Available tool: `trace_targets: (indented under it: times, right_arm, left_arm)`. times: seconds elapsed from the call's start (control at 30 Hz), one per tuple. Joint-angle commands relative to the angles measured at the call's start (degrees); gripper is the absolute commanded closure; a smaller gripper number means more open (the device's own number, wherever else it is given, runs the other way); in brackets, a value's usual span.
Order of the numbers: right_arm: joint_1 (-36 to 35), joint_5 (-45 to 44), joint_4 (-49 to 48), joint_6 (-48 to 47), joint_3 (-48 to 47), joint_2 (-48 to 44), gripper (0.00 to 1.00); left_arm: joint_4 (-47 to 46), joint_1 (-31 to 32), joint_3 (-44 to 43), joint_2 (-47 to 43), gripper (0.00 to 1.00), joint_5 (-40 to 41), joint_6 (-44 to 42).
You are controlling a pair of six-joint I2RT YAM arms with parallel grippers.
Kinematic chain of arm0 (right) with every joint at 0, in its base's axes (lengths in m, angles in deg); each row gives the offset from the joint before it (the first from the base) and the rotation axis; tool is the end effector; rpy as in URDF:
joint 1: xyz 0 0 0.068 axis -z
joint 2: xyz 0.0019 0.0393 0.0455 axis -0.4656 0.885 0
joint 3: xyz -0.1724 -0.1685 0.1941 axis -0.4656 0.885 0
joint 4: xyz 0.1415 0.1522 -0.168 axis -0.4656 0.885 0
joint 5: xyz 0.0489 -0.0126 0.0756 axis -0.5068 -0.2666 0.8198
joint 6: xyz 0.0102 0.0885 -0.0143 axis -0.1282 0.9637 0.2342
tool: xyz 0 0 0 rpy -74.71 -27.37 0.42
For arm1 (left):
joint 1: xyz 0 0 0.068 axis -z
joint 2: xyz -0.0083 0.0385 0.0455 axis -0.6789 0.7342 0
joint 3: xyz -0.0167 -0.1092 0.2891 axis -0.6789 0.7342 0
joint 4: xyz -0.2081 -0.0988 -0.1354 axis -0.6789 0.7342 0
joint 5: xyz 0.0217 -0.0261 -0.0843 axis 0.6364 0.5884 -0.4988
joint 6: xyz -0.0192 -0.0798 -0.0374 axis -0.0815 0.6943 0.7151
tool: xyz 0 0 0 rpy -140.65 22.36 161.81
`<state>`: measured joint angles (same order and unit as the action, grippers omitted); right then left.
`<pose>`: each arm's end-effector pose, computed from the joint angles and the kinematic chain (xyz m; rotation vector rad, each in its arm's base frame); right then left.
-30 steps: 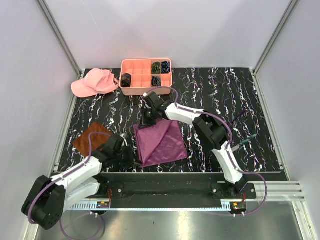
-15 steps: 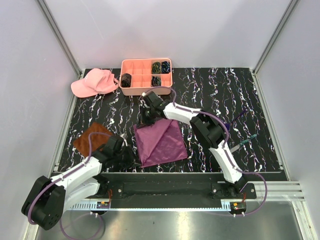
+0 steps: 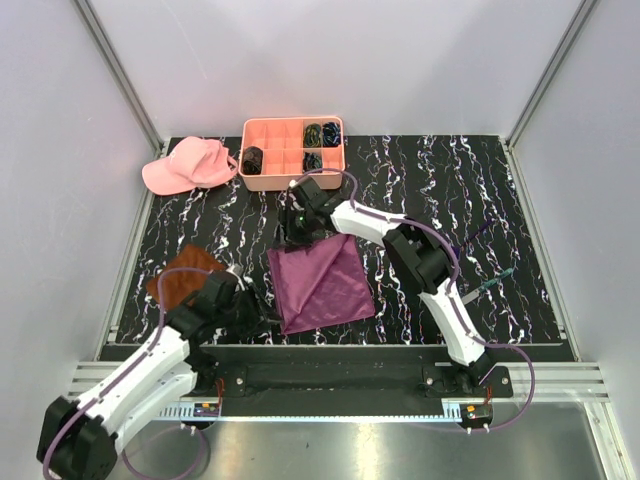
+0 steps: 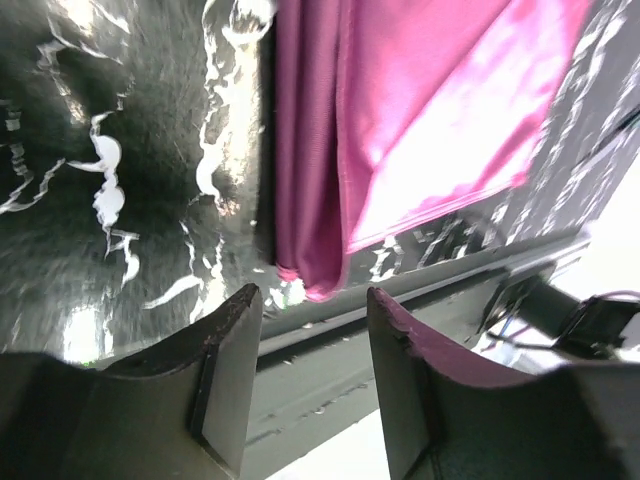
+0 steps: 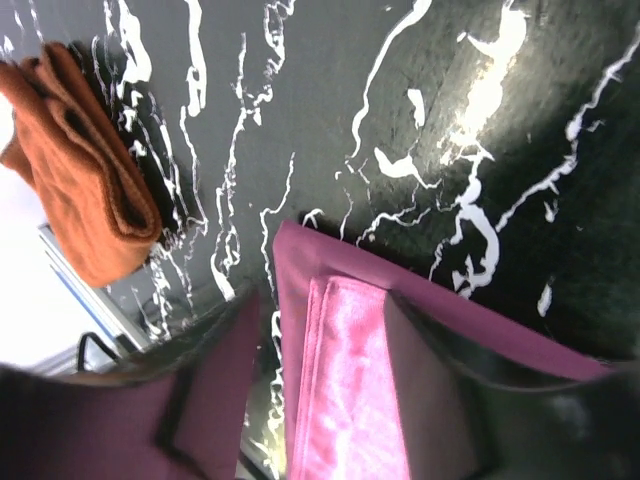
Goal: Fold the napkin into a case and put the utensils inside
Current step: Fold the top corner of the square-folded napkin at the center of the board, then smooth out the upper triangle-folded napkin at the center of the board.
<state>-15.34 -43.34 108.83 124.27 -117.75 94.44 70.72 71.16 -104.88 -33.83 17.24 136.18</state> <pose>0.3969 0.4134 0.1375 -0.2970 2.6728 1.0323 0.1073 -0.0852 0.1434 -0.5468 2.6494 -0.9341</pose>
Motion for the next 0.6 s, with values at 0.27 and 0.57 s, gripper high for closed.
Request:
trace_targets:
  times: [0.27, 0.57]
  right_arm:
    - [4.1, -3.5, 2.9, -6.2, 15.5, -24.4, 0.23]
    - [13.0, 8.5, -8.5, -5.1, 27.4, -24.9, 0.69]
  left_arm:
    - [-13.6, 1.7, -10.2, 11.1, 0.78, -7.8, -2.2]
    - [-16.8, 1.9, -9.5, 21.3, 0.84, -8.6, -5.1]
